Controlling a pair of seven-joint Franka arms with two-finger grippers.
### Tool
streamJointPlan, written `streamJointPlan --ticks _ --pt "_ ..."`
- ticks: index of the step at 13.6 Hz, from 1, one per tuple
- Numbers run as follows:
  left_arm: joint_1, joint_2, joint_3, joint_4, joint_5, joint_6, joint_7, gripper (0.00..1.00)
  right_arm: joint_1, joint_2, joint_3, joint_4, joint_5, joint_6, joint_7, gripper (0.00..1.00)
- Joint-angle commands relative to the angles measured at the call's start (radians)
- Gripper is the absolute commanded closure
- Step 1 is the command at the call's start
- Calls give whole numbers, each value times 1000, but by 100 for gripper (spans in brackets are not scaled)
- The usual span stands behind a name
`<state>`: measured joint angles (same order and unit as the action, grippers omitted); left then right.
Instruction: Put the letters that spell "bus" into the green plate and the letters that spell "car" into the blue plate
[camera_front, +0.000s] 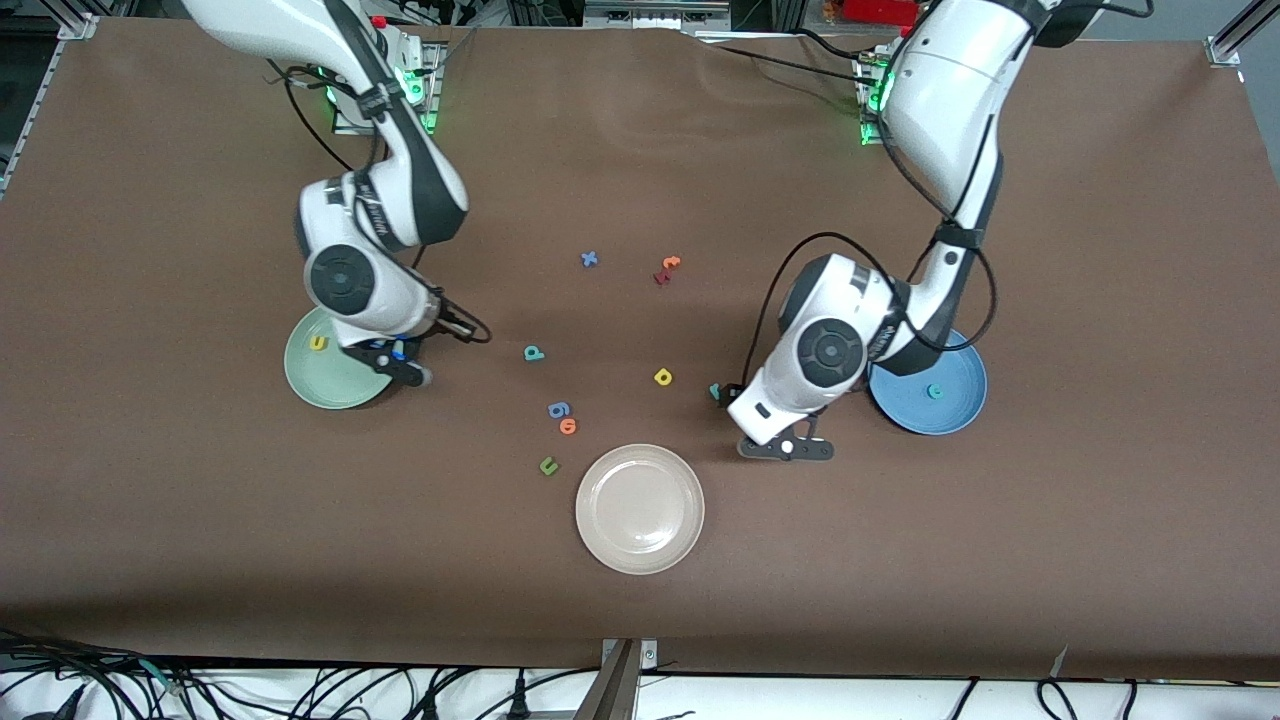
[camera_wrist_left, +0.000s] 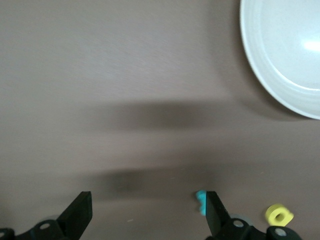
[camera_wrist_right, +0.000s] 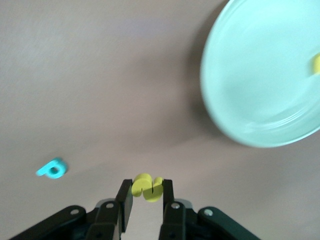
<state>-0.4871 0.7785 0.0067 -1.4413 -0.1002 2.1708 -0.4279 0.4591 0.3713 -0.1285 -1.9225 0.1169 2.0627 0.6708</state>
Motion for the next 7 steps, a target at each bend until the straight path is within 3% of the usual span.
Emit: streamJointPlan --ticks 1,4,7 --pt "-39 41 13 41 -33 15 -96 0 1 -22 -103 -7 -2 -35 -190 81" --pt "-71 96 13 41 -62 67 -146 0 -8 1 -187 -18 1 -35 -371 81" --pt "-79 110 13 41 -61 80 -163 0 -86 69 -201 -20 12 -10 -502 81"
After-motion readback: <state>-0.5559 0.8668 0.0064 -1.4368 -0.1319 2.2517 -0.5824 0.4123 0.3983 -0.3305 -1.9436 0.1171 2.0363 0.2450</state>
